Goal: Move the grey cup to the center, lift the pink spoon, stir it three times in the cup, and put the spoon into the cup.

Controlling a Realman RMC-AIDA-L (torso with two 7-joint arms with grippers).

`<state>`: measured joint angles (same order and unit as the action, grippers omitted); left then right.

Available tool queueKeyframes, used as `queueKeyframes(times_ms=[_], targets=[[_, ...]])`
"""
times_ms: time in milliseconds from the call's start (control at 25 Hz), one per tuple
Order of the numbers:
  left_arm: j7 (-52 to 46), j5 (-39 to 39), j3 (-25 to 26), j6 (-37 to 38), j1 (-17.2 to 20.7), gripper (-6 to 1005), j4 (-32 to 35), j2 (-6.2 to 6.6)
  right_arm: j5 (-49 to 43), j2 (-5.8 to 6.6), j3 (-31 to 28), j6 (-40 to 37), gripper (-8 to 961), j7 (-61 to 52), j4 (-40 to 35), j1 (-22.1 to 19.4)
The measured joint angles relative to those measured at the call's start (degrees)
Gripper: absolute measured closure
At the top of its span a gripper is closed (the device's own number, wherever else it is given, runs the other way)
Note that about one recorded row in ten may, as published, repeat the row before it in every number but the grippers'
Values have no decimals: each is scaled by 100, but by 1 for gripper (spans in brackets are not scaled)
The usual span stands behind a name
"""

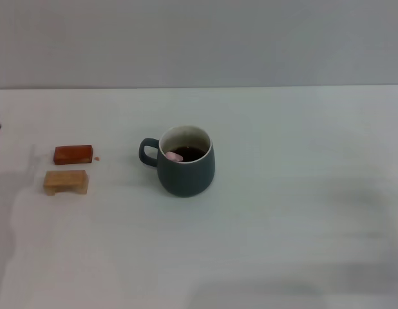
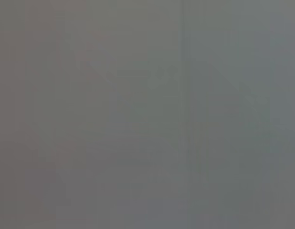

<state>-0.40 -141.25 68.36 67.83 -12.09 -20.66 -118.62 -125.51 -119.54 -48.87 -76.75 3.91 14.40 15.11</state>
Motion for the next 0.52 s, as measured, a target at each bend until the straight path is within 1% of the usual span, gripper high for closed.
queueKeyframes(times_ms=[520], targets=[[9, 130, 5, 78, -4, 153, 140, 4, 18, -8, -44, -43, 954, 4, 2, -32]])
